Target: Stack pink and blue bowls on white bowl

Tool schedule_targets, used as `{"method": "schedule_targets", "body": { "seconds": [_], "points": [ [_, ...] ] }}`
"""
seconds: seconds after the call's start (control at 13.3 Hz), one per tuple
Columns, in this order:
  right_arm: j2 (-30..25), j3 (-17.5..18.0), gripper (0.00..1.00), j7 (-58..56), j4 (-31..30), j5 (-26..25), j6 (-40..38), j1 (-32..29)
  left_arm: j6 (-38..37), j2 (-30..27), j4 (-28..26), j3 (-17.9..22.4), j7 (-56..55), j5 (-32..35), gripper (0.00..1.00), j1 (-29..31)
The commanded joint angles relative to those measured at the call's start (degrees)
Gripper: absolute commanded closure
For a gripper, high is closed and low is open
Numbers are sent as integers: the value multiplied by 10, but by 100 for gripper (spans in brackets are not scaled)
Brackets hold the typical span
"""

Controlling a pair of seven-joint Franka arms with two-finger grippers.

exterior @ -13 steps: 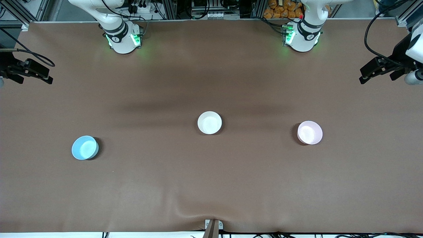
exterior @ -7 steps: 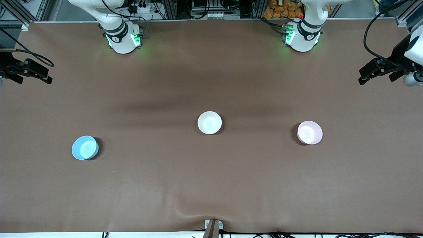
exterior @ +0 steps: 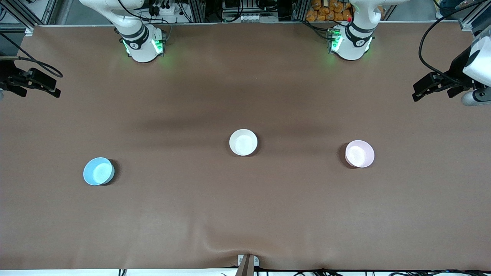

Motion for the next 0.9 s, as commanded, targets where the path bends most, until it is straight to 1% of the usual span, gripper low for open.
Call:
{"method": "schedule_targets", "body": {
  "seconds": [0.0, 0.83],
  "points": [
    [-13, 0, 0, 3, -12, 0, -1, 0, -11, 4, 12, -2, 14, 11, 0, 1],
    [-13, -1, 0, 3, -12, 0, -6, -6, -11, 12, 9, -3, 14, 9, 0, -6]
  ]
}}
